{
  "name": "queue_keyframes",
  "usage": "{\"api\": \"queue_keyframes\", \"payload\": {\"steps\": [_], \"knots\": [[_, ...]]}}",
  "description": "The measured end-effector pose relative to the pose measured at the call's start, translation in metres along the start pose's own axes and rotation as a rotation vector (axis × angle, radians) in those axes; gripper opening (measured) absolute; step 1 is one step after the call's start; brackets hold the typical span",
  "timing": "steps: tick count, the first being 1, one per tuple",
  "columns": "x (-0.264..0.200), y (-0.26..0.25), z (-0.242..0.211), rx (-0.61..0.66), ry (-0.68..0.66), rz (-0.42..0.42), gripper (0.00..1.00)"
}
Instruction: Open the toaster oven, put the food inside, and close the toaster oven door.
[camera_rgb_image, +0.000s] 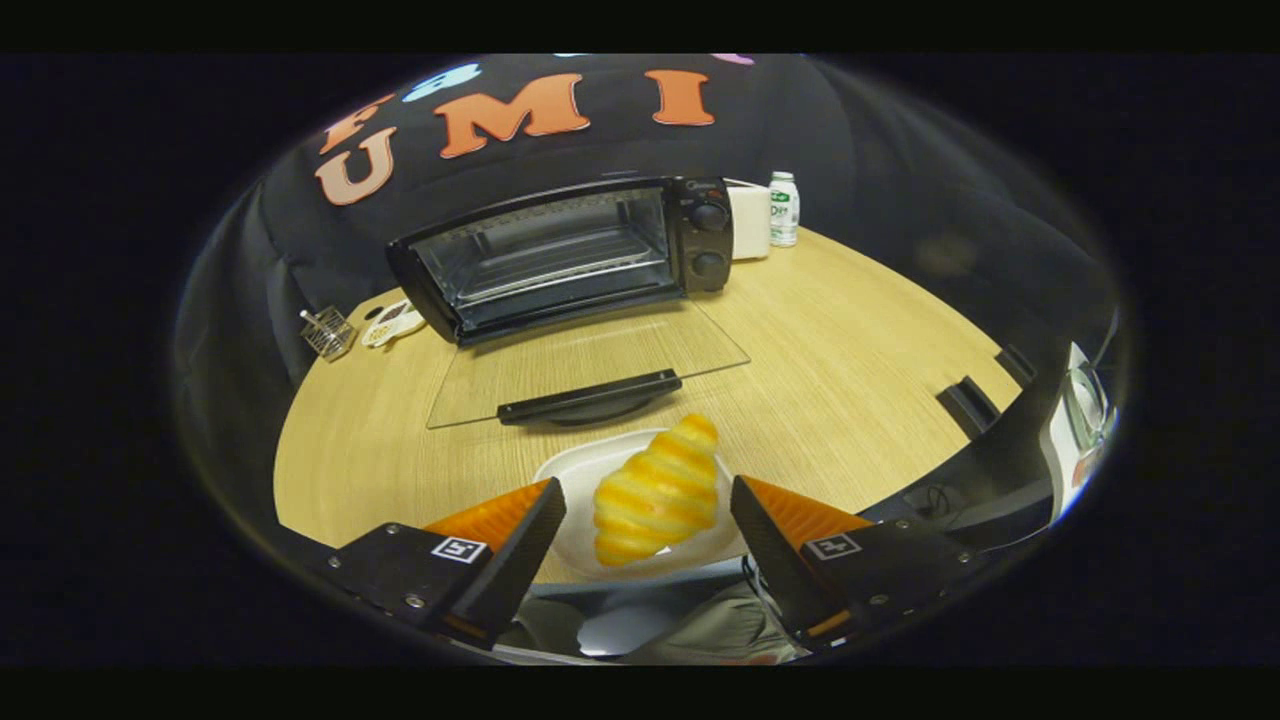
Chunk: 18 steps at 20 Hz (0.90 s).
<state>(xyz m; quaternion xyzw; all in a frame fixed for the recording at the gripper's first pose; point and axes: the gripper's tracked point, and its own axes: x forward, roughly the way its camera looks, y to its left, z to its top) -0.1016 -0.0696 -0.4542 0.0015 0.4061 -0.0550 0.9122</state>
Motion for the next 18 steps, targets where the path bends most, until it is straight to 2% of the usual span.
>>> {"api": "queue_keyframes", "payload": {"steps": [10, 18], "knots": [[0.014, 0.009, -0.042, 0.029, 0.099, -0.052, 1.0], [0.028, 0.003, -0.052, 0.061, 0.147, -0.088, 1.0]]}}
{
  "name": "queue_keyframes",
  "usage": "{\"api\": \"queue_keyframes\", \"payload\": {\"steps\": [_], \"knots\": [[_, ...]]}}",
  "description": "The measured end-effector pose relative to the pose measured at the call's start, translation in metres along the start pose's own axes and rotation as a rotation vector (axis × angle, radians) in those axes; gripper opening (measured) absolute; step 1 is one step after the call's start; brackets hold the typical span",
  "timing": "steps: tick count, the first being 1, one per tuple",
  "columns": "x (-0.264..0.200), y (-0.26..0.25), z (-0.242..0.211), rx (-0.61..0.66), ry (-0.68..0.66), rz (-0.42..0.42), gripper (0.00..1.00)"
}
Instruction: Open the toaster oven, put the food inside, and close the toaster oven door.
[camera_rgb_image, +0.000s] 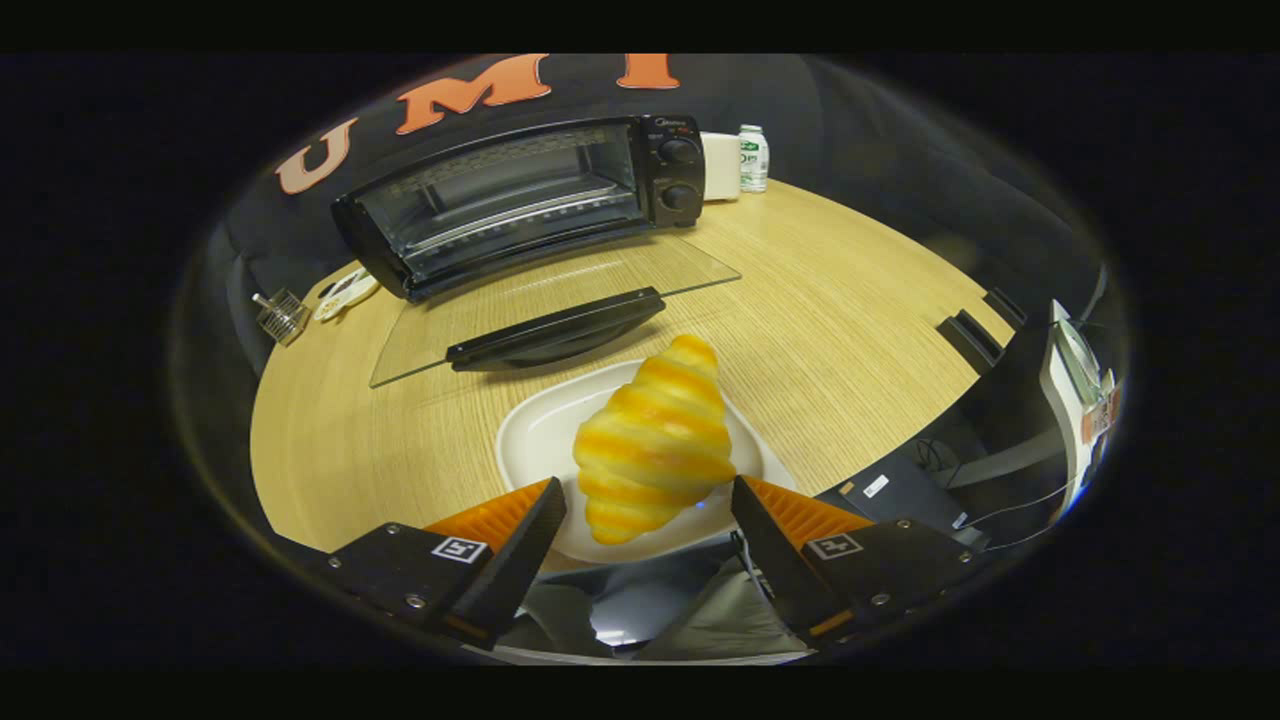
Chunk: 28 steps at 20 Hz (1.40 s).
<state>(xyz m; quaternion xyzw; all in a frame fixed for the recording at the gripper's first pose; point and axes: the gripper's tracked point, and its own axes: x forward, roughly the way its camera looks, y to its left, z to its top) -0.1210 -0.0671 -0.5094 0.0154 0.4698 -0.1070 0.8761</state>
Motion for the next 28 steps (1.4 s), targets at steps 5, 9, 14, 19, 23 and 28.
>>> {"api": "queue_keyframes", "payload": {"steps": [5, 9, 14, 19, 23, 28], "knots": [[0.003, 0.003, -0.006, 0.006, 0.031, 0.014, 0.79], [0.002, 0.004, -0.003, -0.03, 0.022, 0.03, 0.65], [-0.007, 0.009, 0.009, -0.044, -0.006, 0.089, 0.56], [-0.025, 0.01, 0.027, -0.021, -0.044, 0.145, 0.56], [-0.046, 0.012, 0.055, -0.025, -0.101, 0.187, 0.56], [-0.056, 0.023, 0.097, -0.037, -0.158, 0.232, 0.56]]}}
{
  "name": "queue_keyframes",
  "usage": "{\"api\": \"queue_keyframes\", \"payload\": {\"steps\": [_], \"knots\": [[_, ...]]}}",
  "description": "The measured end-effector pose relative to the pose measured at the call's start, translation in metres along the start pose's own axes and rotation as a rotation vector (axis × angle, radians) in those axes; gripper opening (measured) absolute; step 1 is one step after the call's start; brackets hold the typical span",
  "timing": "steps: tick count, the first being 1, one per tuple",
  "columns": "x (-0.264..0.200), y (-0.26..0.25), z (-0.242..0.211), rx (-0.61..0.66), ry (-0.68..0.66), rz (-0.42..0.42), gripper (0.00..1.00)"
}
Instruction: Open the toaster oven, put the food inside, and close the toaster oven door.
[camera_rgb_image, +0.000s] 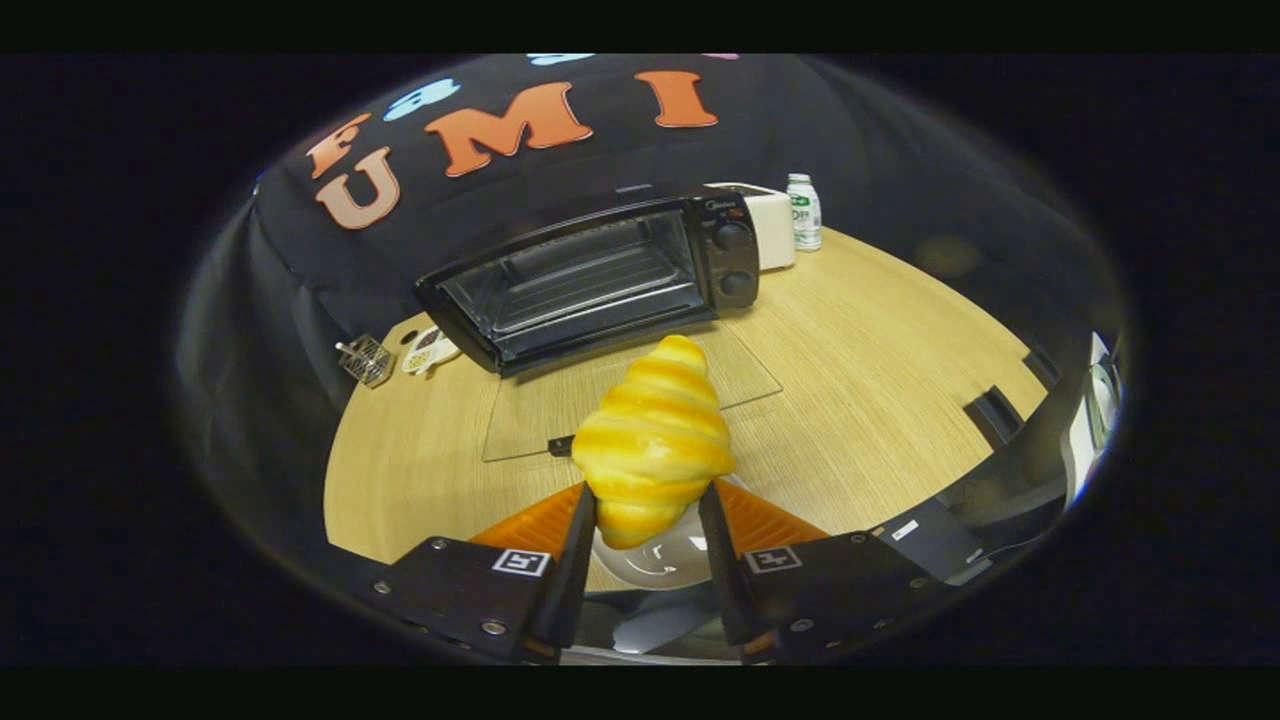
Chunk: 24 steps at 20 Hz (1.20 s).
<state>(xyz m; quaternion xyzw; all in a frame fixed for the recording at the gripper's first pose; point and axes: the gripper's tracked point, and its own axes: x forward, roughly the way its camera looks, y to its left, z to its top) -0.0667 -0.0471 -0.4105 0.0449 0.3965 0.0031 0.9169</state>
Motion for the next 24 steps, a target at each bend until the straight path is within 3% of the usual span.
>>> {"api": "queue_keyframes", "payload": {"steps": [12, 18, 24], "knots": [[0.05, 0.069, 0.063, -0.015, -0.047, 0.184, 0.56], [0.086, 0.103, 0.089, 0.142, -0.067, 0.329, 0.56], [0.112, 0.12, 0.11, 0.299, -0.077, 0.424, 0.56]]}}
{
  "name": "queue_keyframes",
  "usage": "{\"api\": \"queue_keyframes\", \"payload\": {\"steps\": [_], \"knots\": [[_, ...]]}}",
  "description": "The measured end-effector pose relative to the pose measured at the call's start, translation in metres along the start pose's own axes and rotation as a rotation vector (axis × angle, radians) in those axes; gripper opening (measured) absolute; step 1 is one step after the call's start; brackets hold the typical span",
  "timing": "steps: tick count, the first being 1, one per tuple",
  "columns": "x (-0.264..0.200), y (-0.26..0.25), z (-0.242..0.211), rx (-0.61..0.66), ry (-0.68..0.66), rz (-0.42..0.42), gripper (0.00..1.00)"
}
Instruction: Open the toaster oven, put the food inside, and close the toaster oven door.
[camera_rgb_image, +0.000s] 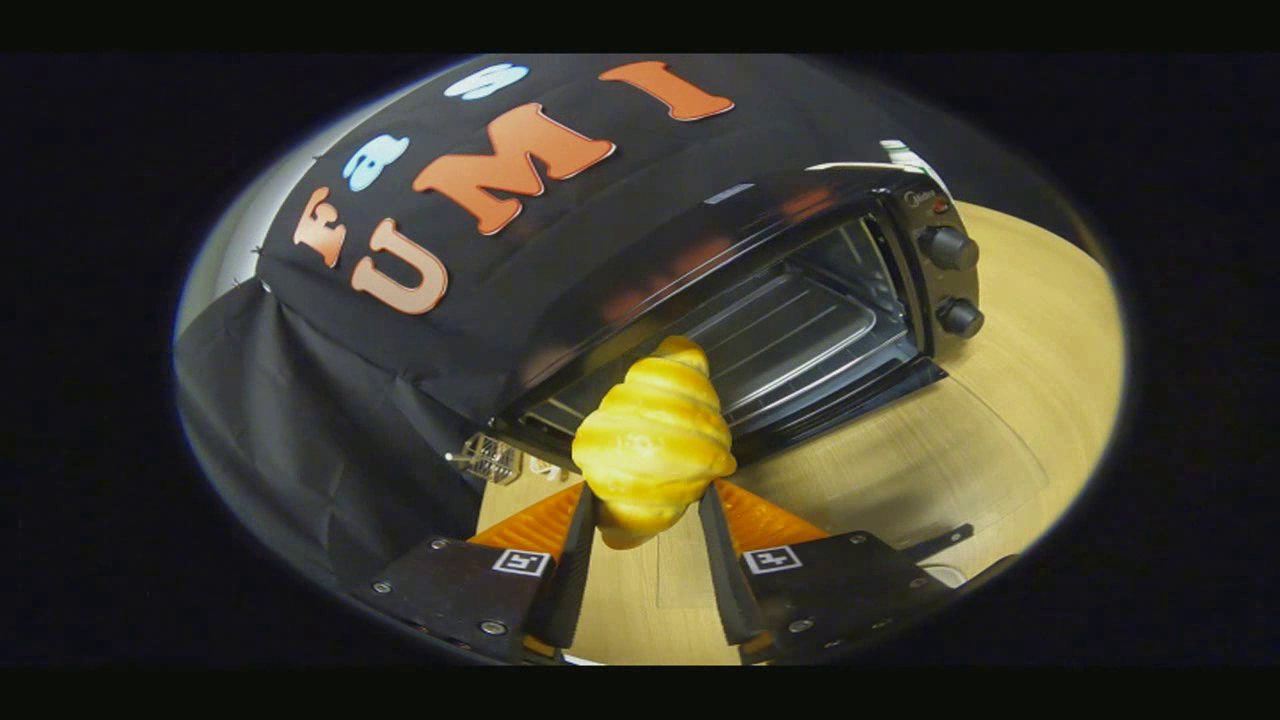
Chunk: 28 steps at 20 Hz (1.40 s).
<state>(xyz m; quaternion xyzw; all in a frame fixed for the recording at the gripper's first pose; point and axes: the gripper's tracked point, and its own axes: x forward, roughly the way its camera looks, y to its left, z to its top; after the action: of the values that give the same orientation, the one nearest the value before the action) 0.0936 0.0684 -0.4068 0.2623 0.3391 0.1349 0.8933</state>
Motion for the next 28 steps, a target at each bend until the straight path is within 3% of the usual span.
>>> {"api": "queue_keyframes", "payload": {"steps": [18, 28], "knots": [[0.052, -0.003, 0.038, 0.151, -0.056, 0.052, 0.55], [0.075, -0.007, 0.039, 0.13, -0.074, 0.028, 0.69]]}}
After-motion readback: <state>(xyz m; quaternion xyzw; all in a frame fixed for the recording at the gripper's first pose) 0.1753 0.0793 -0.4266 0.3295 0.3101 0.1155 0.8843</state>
